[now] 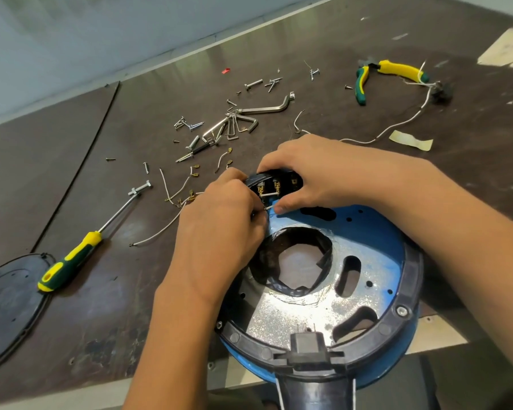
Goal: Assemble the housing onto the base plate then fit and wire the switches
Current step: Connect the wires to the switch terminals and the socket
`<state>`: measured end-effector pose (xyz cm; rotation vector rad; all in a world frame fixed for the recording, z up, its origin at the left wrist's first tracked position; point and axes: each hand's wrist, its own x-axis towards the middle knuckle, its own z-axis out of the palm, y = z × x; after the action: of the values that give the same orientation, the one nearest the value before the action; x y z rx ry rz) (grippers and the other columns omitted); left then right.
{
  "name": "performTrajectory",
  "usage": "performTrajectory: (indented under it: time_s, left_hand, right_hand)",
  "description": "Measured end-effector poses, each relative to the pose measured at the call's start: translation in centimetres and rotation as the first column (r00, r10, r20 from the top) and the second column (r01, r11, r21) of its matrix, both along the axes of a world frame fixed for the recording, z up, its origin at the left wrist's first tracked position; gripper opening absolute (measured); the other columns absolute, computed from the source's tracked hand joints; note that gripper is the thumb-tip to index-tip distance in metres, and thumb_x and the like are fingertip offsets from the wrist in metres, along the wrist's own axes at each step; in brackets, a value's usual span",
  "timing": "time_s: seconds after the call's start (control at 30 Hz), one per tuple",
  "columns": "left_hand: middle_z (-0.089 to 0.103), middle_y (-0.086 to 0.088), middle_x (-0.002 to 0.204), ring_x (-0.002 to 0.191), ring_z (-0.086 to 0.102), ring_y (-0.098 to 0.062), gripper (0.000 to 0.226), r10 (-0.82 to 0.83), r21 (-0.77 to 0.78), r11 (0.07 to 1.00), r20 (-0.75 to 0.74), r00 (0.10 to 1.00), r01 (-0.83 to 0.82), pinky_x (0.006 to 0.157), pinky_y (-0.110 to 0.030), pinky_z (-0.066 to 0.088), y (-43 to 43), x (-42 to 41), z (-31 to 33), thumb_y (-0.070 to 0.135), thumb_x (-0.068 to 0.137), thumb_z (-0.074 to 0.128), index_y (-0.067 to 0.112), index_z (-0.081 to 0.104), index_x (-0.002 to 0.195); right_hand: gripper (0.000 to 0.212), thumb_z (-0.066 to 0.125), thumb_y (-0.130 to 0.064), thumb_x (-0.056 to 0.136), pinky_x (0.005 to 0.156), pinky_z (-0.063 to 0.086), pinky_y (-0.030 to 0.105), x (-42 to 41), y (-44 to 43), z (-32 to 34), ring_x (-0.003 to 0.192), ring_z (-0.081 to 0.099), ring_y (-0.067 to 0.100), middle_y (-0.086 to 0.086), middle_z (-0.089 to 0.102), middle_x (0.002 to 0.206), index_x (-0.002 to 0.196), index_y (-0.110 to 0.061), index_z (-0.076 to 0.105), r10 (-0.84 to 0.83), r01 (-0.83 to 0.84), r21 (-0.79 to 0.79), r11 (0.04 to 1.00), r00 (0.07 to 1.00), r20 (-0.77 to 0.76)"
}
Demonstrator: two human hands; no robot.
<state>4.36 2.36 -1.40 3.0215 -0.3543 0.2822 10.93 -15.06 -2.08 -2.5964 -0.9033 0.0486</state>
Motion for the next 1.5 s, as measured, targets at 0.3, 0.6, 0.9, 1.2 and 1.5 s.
performTrajectory:
  time_s: [0.3,0.6,0.9,1.2,1.5]
  left_hand:
    - [0.055,0.007,0.12,0.1,0.057,-0.022,0.013,-0.025,-0.235,0.972,-0.109,0.994,-0.001,0.081,-0.043,0.052,0.4,0.6,0.2,0.018,0.08,0.073,0.027,0.081,0.083]
    - [0.053,0.013,0.115,0.1,0.057,-0.02,0.016,-0.029,-0.274,0.962,-0.096,0.995,0.002,0.079,-0.041,0.051,0.6,0.8,0.0,0.017,0.079,0.076,0.03,0.08,0.085]
    - [0.052,0.013,0.131,0.111,0.052,-0.019,0.017,0.012,-0.176,0.984,-0.149,0.989,-0.039,0.073,-0.03,0.036,0.6,1.1,0.3,0.029,0.084,0.073,0.041,0.078,0.096]
    - [0.052,0.008,0.127,0.109,0.054,-0.023,0.015,-0.029,-0.165,0.986,-0.112,0.993,0.01,0.072,-0.036,0.043,0.8,0.8,0.2,0.035,0.085,0.07,0.036,0.078,0.098]
    - [0.049,0.006,0.124,0.104,0.053,-0.022,0.017,0.025,-0.052,0.998,-0.064,0.998,-0.029,0.073,-0.043,0.052,0.2,0.3,-0.1,0.036,0.09,0.06,0.027,0.073,0.097]
  right_hand:
    - [0.049,0.079,-0.046,0.079,0.071,0.034,0.029,-0.1,0.0,0.1,0.09,0.046,0.009,-0.018,0.041,0.088,0.123,-0.033,0.06,-0.002,0.002,0.006,1.0,1.0,-0.008]
    - [0.048,0.078,-0.046,0.079,0.078,0.046,0.034,-0.1,-0.1,0.2,0.091,0.051,0.011,-0.019,0.043,0.086,0.122,-0.033,0.06,0.013,-0.013,0.011,1.0,1.0,-0.024]
    - [0.05,0.068,-0.063,0.08,0.069,0.04,0.034,-0.5,0.1,-0.1,0.091,0.051,0.014,-0.008,0.056,0.101,0.117,-0.031,0.056,-0.015,0.023,-0.088,0.996,0.996,0.092]
    - [0.053,0.057,-0.071,0.082,0.074,0.035,0.035,-1.3,0.8,0.7,0.087,0.047,0.012,-0.009,0.054,0.102,0.117,-0.031,0.052,-0.024,0.046,-0.192,0.98,0.993,0.115]
    - [0.052,0.065,-0.069,0.079,0.06,0.028,0.027,-1.0,0.6,0.4,0.089,0.047,0.01,-0.009,0.056,0.102,0.114,-0.032,0.053,-0.034,0.048,-0.132,0.99,0.994,0.105]
